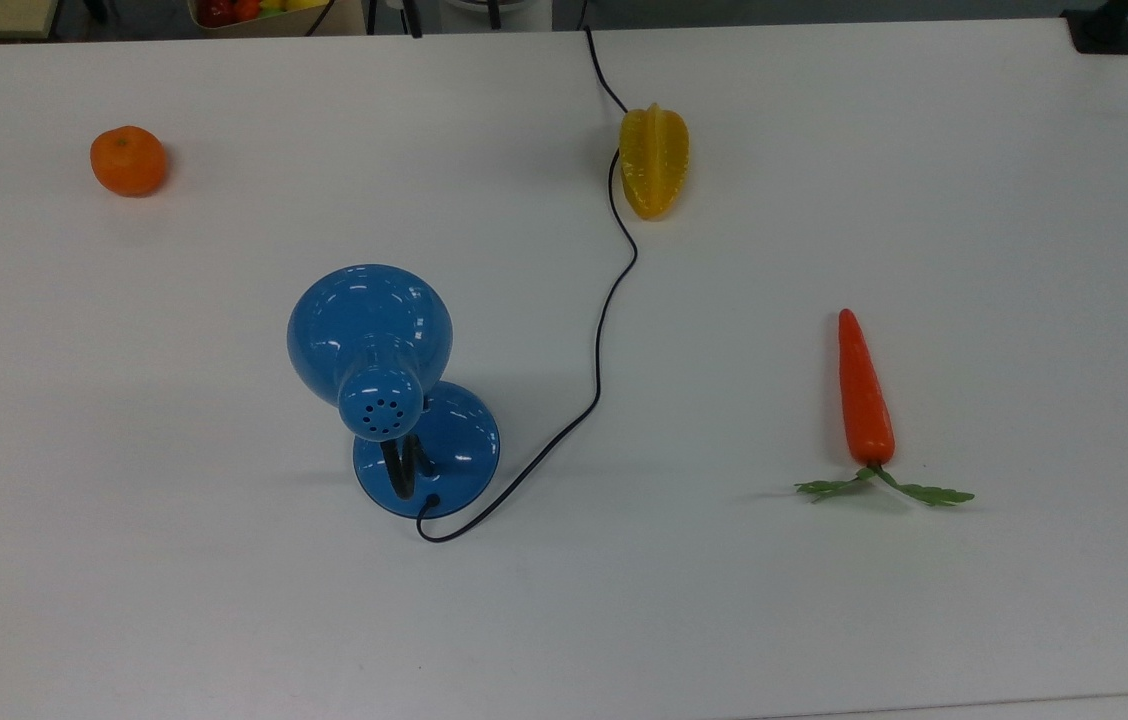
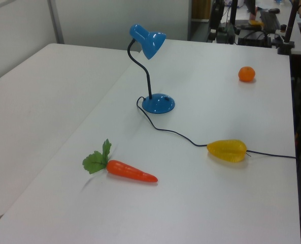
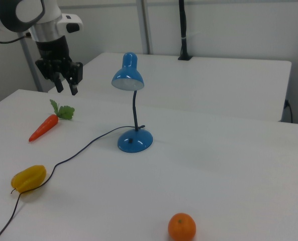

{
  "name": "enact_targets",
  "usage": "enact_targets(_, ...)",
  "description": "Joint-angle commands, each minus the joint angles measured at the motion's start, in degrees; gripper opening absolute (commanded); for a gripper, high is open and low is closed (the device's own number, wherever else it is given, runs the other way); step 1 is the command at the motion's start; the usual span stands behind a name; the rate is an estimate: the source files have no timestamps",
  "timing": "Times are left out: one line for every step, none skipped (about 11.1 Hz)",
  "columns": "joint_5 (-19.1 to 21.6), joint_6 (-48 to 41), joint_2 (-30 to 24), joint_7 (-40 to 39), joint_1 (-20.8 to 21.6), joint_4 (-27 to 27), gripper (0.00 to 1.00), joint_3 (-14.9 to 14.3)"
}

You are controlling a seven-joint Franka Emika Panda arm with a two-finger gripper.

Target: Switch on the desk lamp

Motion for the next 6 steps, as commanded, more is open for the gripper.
enact_targets(1.47, 1.60, -0.07, -0.31, -0.18, -0.37, 0.17, 0.02)
enact_targets(1.47, 2.22, 0.10, -0.13, -0.01, -0.37, 0.05, 0.28)
enact_targets(1.30, 2.83, 0.11, 0.56, 0.17, -0.98, 0.02, 0.46)
enact_targets(1.30, 2.84, 0.19, 0.48, 0.26, -1.16, 0.00, 0.46)
enact_targets(1.12, 2.92, 0.46, 0.14, 0.26, -1.25, 0.00, 0.55)
enact_targets(0.42, 3.27, 1.07, -0.39, 0.34, -1.69, 0.00, 0.55)
